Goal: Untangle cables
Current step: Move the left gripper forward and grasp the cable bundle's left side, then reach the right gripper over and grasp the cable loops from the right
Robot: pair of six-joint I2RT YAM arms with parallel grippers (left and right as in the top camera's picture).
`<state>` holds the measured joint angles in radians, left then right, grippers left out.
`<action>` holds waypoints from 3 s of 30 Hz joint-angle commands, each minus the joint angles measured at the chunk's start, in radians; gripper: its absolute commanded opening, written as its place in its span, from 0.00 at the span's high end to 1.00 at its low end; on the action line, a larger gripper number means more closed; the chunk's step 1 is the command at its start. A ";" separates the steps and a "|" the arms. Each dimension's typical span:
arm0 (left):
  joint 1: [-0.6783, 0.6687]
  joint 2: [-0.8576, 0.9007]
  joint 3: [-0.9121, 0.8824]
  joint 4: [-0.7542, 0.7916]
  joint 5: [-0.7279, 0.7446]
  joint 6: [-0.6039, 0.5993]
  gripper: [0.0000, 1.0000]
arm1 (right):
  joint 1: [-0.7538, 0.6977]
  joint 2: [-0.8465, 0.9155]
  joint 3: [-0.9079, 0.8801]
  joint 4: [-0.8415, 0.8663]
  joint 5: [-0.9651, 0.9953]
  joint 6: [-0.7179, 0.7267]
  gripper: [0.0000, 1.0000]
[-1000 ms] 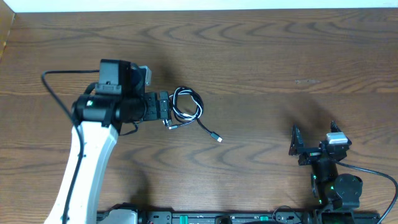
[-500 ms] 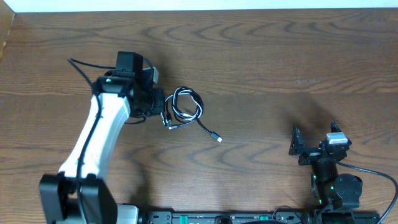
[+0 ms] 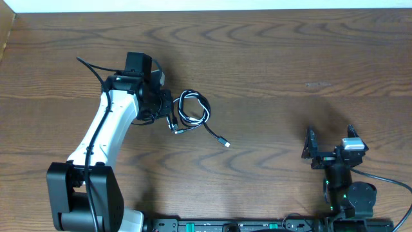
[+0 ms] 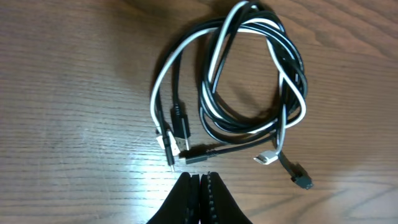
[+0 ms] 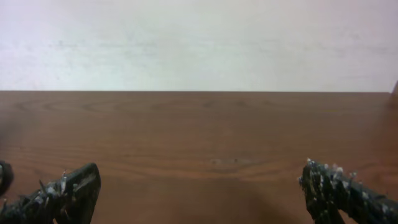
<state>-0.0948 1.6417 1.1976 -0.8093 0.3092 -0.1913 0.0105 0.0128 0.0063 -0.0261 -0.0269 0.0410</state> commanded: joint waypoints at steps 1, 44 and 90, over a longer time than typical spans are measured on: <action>-0.002 0.004 -0.012 0.003 -0.059 -0.013 0.92 | -0.003 -0.003 -0.001 -0.021 0.024 -0.001 0.01; -0.003 0.004 -0.018 -0.111 -0.067 -0.290 0.74 | 0.004 0.986 1.091 -0.545 -0.492 0.014 0.01; -0.003 0.004 -0.068 -0.040 -0.206 -0.053 0.92 | 0.503 1.831 1.177 -0.151 -0.547 0.371 0.65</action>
<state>-0.0956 1.6421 1.1374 -0.8486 0.1234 -0.2573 0.4908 1.8069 1.1675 -0.1886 -0.5701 0.3908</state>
